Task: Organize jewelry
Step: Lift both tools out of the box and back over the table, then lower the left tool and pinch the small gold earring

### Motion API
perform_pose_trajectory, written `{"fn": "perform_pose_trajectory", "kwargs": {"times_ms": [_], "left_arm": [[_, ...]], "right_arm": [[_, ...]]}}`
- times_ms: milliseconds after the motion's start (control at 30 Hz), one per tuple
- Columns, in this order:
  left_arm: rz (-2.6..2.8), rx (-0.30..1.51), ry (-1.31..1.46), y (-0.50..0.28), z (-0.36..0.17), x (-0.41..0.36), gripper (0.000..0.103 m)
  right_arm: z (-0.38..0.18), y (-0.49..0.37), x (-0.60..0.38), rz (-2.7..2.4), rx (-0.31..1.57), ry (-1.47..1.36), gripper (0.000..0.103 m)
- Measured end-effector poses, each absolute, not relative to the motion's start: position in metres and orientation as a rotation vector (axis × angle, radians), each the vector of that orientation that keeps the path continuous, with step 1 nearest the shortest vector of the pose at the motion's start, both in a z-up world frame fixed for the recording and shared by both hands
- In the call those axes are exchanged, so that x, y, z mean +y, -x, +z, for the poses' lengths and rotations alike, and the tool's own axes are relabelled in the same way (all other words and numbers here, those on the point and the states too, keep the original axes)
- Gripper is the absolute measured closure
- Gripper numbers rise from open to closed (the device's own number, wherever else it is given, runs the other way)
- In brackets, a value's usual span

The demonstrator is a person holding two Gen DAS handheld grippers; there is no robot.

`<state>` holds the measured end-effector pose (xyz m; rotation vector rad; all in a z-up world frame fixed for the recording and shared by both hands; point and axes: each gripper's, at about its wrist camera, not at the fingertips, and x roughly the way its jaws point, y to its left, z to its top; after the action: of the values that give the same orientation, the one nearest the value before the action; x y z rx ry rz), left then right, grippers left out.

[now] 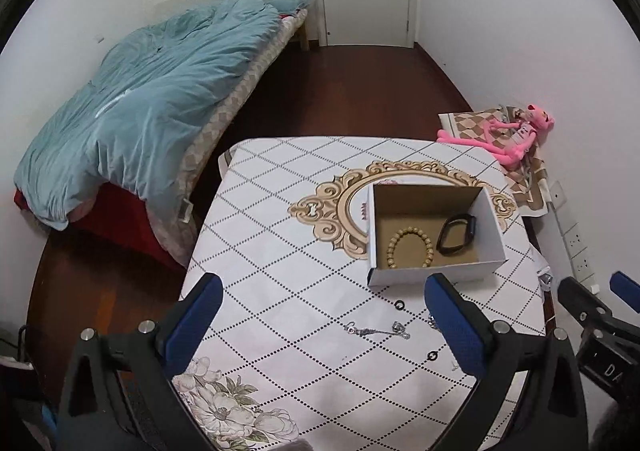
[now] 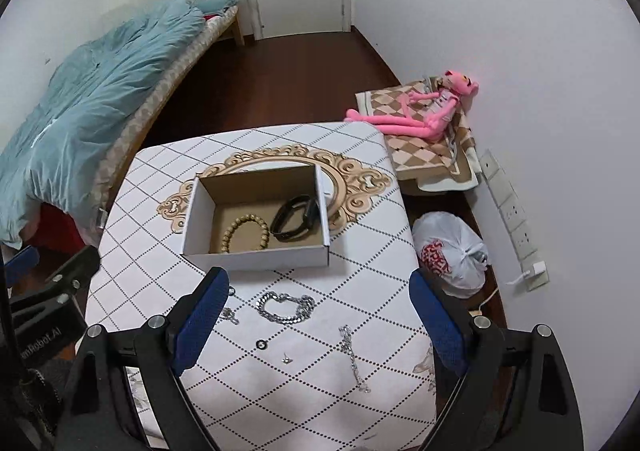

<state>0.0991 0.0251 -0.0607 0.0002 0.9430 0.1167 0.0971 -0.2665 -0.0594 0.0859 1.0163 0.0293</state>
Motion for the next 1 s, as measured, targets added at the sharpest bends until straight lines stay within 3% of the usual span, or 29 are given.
{"fn": "perform_pose_trajectory", "kwargs": {"times_ms": [300,400,633,733,833,900,1000], "left_arm": [[0.161,1.08,-0.041,-0.087,-0.151,0.023,0.0],[0.17,1.139,-0.055,-0.082,-0.179,0.023,0.0],[0.148,1.238,-0.082,-0.064,-0.223,0.013,0.0],[0.125,1.249,-0.095,-0.061,-0.23,0.005,0.0],[0.094,1.245,-0.094,-0.059,-0.231,-0.005,0.0],[0.06,1.244,-0.077,-0.059,-0.23,-0.013,0.001],[-0.036,1.241,-0.021,-0.059,-0.226,-0.032,0.001]], "right_arm": [[-0.165,-0.086,-0.305,-0.035,1.205,-0.19,0.012],[-0.203,-0.075,-0.313,-0.054,1.264,-0.195,0.023],[-0.247,-0.043,-0.316,-0.069,1.31,-0.172,0.029],[-0.249,-0.035,-0.308,-0.066,1.269,-0.116,0.038],[-0.245,-0.033,-0.297,-0.03,1.219,-0.079,0.064],[-0.244,-0.033,-0.29,-0.017,1.205,-0.056,0.1],[-0.244,-0.034,-0.295,-0.013,1.193,-0.104,0.101]]}}
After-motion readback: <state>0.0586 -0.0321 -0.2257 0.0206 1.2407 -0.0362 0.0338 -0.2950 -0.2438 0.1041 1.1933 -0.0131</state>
